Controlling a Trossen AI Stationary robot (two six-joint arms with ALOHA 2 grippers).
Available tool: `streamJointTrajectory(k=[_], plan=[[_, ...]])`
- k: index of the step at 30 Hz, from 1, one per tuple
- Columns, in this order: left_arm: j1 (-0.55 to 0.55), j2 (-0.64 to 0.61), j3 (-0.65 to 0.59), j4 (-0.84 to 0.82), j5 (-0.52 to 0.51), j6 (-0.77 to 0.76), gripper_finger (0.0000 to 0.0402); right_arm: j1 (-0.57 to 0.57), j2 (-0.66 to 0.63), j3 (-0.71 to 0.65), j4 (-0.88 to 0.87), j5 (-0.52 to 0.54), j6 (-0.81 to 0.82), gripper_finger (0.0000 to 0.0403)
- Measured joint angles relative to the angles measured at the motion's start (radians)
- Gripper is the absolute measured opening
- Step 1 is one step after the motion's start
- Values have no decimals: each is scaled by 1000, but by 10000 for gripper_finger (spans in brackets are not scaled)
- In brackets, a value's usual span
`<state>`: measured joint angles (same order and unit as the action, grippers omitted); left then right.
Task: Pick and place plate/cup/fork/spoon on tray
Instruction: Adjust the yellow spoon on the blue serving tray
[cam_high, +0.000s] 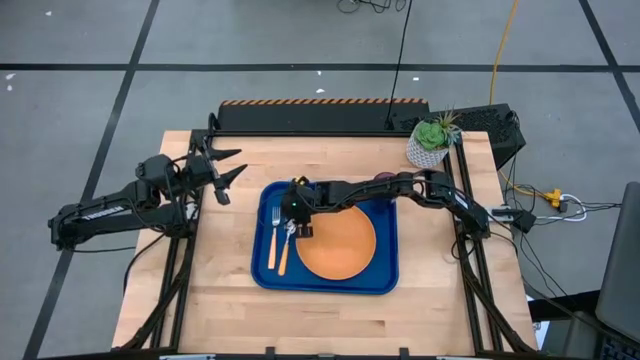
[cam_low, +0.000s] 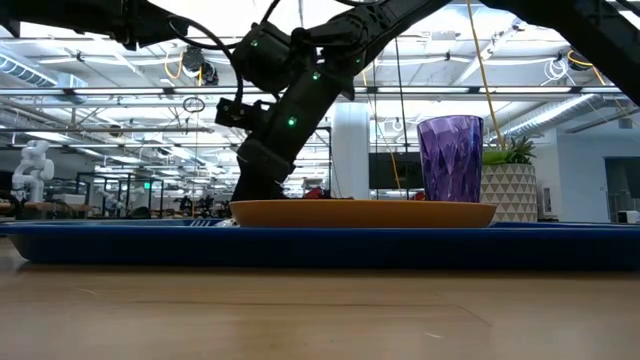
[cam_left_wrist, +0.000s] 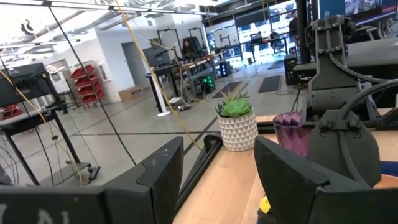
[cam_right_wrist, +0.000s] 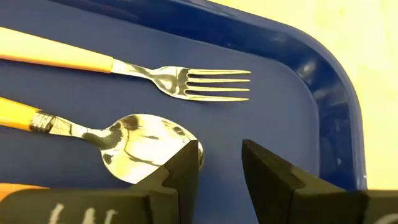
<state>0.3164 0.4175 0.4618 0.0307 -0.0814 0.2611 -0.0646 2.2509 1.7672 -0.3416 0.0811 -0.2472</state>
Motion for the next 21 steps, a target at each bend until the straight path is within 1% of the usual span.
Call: streamJointTrajectory(k=[9,14,21], plan=[[0,0,0,0,0,6,200,-7,0,-3,13,-5,-4,114],[0,0,0,0,0,6,200,-2,0,-35,22,-34,4,114],[0,0,0,0,0,6,200,4,-2,-77,24,-33,19,114]])
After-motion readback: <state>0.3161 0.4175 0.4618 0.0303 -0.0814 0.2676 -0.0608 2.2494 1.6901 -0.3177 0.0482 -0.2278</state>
